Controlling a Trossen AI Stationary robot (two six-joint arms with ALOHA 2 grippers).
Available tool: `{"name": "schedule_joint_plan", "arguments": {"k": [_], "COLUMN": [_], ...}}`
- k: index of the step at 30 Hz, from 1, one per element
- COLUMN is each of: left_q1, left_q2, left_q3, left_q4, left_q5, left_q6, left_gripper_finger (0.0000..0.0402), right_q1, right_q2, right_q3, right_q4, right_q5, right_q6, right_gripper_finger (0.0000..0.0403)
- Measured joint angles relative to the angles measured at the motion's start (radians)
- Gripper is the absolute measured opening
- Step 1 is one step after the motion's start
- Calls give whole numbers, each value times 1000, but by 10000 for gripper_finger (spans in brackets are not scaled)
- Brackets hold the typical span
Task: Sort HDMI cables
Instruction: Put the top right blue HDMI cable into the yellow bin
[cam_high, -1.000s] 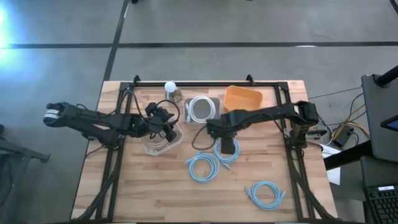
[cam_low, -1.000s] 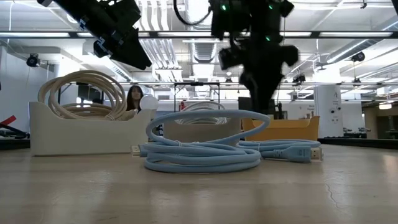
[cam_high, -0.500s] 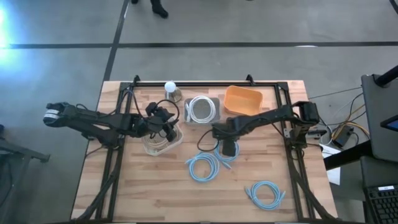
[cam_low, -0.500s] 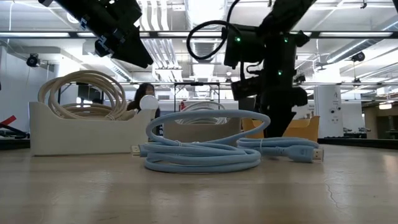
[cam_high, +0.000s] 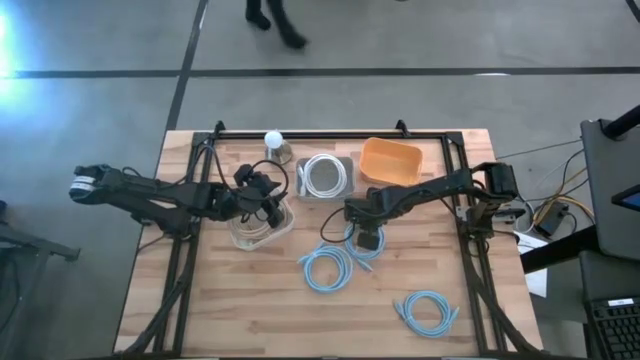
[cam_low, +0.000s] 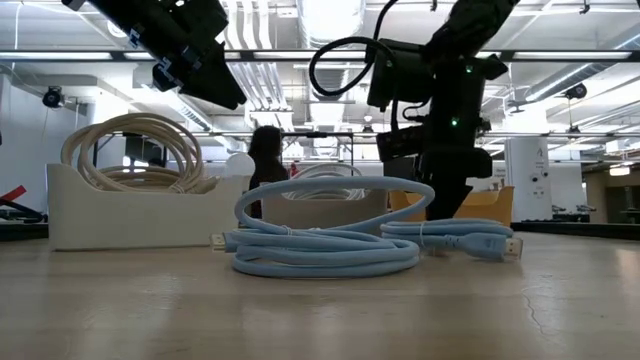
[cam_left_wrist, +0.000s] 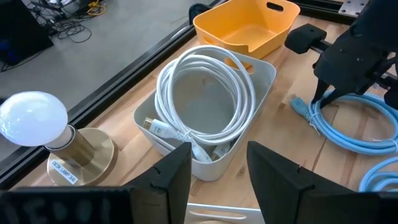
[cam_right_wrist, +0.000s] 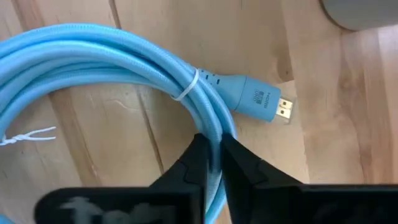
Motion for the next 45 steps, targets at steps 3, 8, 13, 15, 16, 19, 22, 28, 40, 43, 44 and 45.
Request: {"name": "schedule_joint_plan", "arguments": {"k": [3, 8, 13, 15, 16, 19, 22, 28, 40, 43, 44, 45], "left_q1": [0, 0, 0, 0, 0, 0, 0, 0, 0, 0, 0, 0], "left_q2": [0, 0, 0, 0, 0, 0, 0, 0, 0, 0, 0, 0], "left_q3": [0, 0, 0, 0, 0, 0, 0, 0, 0, 0, 0, -1], "left_q4": [0, 0, -1, 0, -1, 0, 0, 0, 0, 0, 0, 0], "left_q5": [0, 0, 0, 0, 0, 0, 0, 0, -2, -3, -4, -4], "left_q6": [0, 0, 0, 0, 0, 0, 0, 0, 0, 0, 0, 0], "left_gripper_finger": [161, 161, 161, 161, 161, 161, 161, 161, 161, 161, 161, 161], "right_q1": [4, 11, 9, 9, 8, -4, -33, -154, -407, -435, -440, -443], "right_q2": [-17, -85, -159, -203, -223, -262, -295, -298, -242, -242, -242, -242], "right_q3": [36, 137, 200, 214, 216, 209, 201, 183, 41, 13, 8, 6], "right_q4": [-63, -230, -398, -425, -428, -427, -427, -426, -257, -183, -167, -157], "right_q5": [-9, 7, 235, 360, 435, 651, 752, 828, 802, 795, 793, 792], "right_q6": [6, 31, 57, 69, 76, 111, 116, 173, 205, 205, 205, 205], "right_gripper_finger": [18, 14, 13, 13, 13, 13, 13, 13, 13, 13, 13, 13]}}
